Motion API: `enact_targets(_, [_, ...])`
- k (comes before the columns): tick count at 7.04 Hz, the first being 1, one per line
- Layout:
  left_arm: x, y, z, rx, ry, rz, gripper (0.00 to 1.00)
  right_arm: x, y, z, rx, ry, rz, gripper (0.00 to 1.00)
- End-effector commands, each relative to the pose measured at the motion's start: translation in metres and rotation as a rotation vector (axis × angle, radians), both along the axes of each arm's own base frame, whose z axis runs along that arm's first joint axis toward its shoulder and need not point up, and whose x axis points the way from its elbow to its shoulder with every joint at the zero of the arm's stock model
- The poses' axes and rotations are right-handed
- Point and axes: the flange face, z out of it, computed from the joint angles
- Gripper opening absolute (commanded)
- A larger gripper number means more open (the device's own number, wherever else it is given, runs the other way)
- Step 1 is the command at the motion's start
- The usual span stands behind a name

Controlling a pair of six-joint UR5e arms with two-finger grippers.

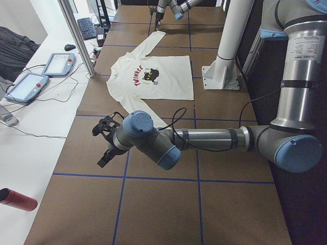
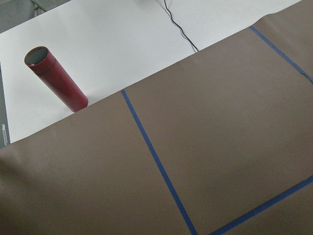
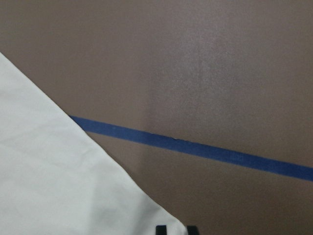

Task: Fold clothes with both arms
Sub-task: 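Move the right gripper to the cuff of the sleeve nearest it and grasp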

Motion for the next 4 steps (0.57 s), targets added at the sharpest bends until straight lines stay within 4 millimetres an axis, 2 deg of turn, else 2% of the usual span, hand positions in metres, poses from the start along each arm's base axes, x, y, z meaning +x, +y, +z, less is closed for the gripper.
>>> enact_targets(1, [0.0,0.0,-0.001,0.0,0.001,0.0,1.0,-0.003,-0.003,-0.024,0.032,-0.027,-0.008,0.0])
enact_targets(3, [0.0,0.0,-0.001,-0.001,0.001,-0.001,1.0,-0.003,-0.008,-0.067,0.038,-0.034,-0.005,0.0])
enact_targets(4, [-0.001,0.0,-0.001,0.001,0.001,-0.003,1.0,-0.004,-0.011,-0.121,-0.007,-0.002,0.001,0.0])
